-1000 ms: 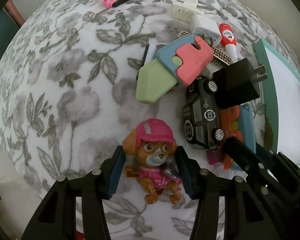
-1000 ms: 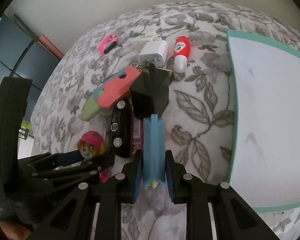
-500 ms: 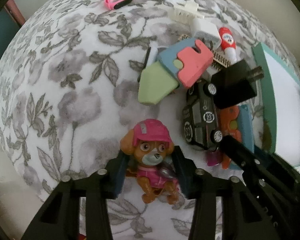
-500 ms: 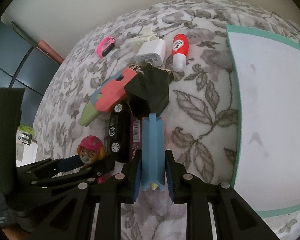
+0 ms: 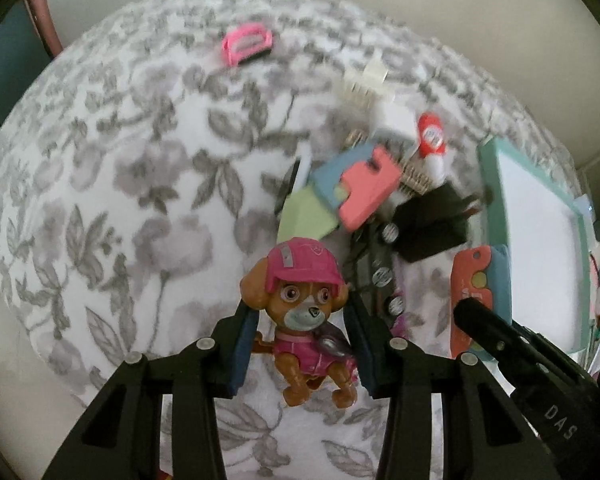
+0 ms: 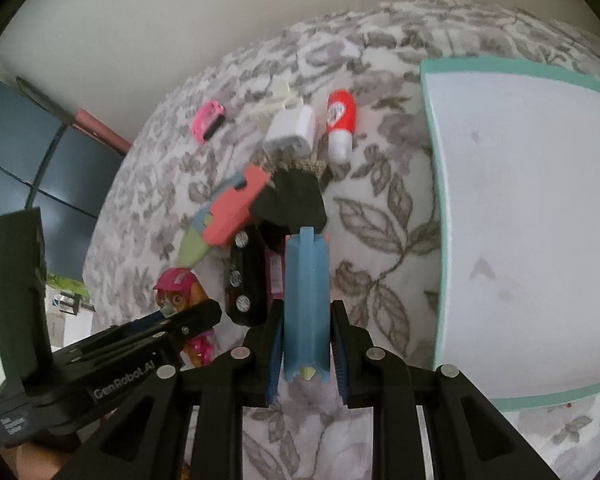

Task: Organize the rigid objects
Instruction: 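Carry the puppy figure with the left tool while the right tool carries the blue block into the tray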

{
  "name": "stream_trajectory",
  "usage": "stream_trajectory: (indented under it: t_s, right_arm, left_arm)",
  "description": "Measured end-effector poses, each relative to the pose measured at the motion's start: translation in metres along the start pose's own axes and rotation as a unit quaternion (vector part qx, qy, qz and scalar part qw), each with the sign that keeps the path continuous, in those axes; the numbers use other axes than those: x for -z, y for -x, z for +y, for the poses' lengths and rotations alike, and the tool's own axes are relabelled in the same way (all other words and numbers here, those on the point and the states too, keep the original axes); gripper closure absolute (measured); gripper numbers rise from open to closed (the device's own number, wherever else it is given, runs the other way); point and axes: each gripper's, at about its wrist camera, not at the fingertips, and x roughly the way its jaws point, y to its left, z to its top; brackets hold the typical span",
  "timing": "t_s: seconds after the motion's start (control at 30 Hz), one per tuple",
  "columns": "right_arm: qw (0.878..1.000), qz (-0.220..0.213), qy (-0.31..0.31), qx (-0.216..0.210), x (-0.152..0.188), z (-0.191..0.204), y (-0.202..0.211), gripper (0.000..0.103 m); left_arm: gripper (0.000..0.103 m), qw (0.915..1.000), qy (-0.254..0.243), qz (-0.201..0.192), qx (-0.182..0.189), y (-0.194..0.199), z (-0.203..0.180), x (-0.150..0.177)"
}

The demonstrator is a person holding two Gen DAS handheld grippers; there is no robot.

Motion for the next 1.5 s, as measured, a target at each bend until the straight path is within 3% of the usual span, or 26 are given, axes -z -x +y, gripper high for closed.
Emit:
stream_trajectory:
  t_s: [0.13, 0.2, 0.33, 0.5, 0.9, 1.2, 1.5]
  right_arm:
    - [1.0, -0.022, -0.013, -0.006, -0.008, -0.006, 0.017, 0.08]
    - [0.999, -0.032, -0.018, 0.002, -0.013, -0.009, 0.025, 0.08]
    - [0.998, -0.051, -0.035, 0.028, -0.024, -0.024, 0.043, 0.08]
    - [0.991, -0.077, -0.046, 0.1, -0.038, -0.053, 0.063, 0.08]
    - [0.969, -0.097, -0.132, 0.184, -0.058, -0.153, 0.098, 0.08]
    - [0.953, -0.097, -0.151, 0.242, -0.063, -0.192, 0.101, 0.08]
    - [0.954, -0.076, -0.144, 0.25, -0.064, -0.201, 0.086, 0.08]
  left_arm:
    - [0.058, 0.9994, -0.013, -0.031, 0.003, 0.022, -0.016, -0.009]
    - [0.058, 0.9977, -0.031, -0.057, -0.019, 0.028, -0.031, -0.016]
    - [0.058, 0.9953, -0.067, -0.07, -0.005, 0.034, -0.075, -0.031]
    - [0.058, 0.99, -0.122, -0.071, 0.0, 0.026, -0.135, -0.048]
    - [0.058, 0.9781, -0.2, -0.059, 0.0, -0.02, -0.237, -0.065]
    - [0.058, 0.9728, -0.226, -0.051, -0.015, -0.055, -0.269, -0.068]
    - [0.058, 0.9724, -0.229, -0.041, -0.024, -0.078, -0.277, -0.069]
